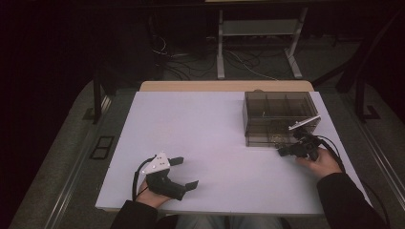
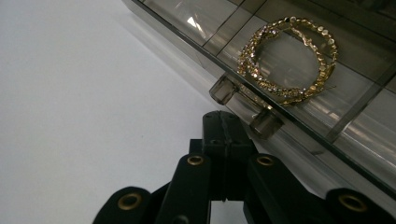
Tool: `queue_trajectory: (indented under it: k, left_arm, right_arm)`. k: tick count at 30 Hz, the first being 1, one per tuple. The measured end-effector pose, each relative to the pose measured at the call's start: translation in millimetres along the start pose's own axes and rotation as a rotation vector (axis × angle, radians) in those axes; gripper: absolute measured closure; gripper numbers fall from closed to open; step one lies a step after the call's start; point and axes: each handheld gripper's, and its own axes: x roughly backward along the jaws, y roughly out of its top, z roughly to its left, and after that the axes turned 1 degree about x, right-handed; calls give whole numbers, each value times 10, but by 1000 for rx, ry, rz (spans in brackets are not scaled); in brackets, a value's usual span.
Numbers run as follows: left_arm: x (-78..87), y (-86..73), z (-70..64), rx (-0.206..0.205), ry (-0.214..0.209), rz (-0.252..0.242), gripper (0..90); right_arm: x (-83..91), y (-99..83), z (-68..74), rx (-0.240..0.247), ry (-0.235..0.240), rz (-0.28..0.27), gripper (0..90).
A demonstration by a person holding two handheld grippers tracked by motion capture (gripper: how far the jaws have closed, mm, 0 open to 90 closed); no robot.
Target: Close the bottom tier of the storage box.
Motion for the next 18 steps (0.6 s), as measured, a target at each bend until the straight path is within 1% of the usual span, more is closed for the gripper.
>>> queue_trajectory:
  k: [18]
  left_arm:
    - [-3,0,0,1,0,1,0]
  right_arm:
    - [-23,29,-75,-30,-3,-42,889]
